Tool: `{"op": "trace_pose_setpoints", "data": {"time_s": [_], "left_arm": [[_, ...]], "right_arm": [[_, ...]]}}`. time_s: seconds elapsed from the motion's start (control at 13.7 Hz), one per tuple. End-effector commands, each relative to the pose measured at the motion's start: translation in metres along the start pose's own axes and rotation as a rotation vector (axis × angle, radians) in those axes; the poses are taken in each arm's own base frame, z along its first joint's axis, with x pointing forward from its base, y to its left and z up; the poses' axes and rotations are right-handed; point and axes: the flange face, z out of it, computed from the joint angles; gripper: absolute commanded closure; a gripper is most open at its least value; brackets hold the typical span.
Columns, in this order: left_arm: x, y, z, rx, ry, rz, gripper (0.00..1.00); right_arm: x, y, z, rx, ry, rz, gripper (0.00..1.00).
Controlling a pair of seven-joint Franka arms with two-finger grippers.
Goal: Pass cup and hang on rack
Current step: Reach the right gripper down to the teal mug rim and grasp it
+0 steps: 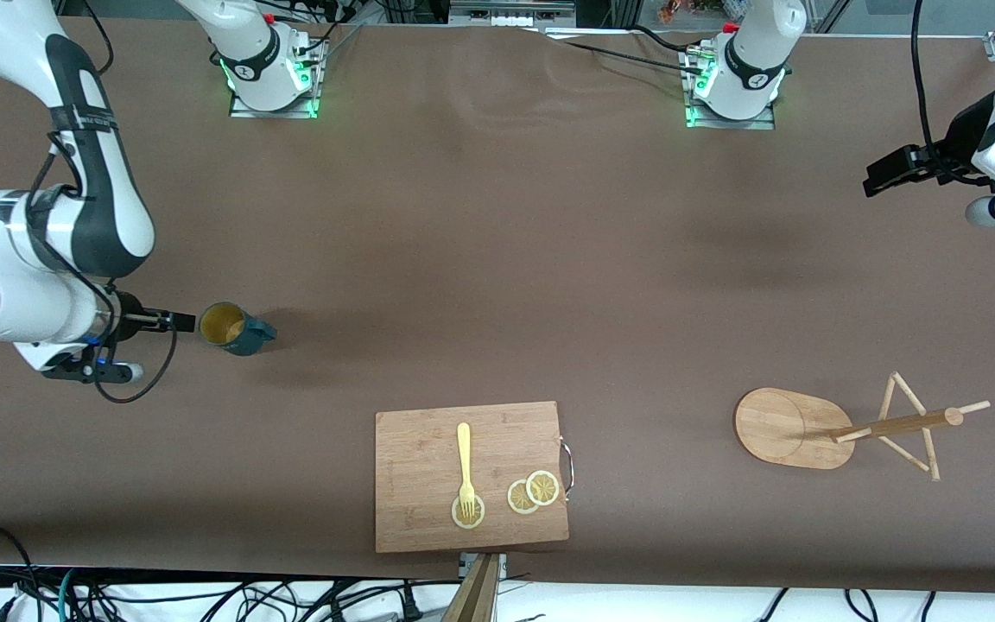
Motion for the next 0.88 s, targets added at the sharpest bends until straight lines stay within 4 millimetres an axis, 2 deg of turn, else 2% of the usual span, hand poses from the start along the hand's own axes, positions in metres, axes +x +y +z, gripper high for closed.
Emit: {"op": "trace_pose_setpoints", "data": {"time_s": [0.0,0.15,0.51,0.8], "left_arm": [[-0.002,-0.002,-0.008,0.020,0.005,0.018,0.00],[-0.002,-0.002,-0.008,0.021,0.003,0.018,0.00],[-0.002,-0.001,-0.008,0.021,0.003,0.019,0.00],[-0.002,0.000,-0.006,0.021,-0.003,0.019,0.00]], "right_arm": [[-0.014,-0.003,0.016,0.016,0.032,0.004,0.00],[-0.018,-0.004,0.030,0.018,0.046,0.002,0.00],[-0.016,-0.007,0.046,0.021,0.061,-0.002,0.00],[-0.023,-0.009,0.069,0.025,0.093,-0.008,0.00]]}}
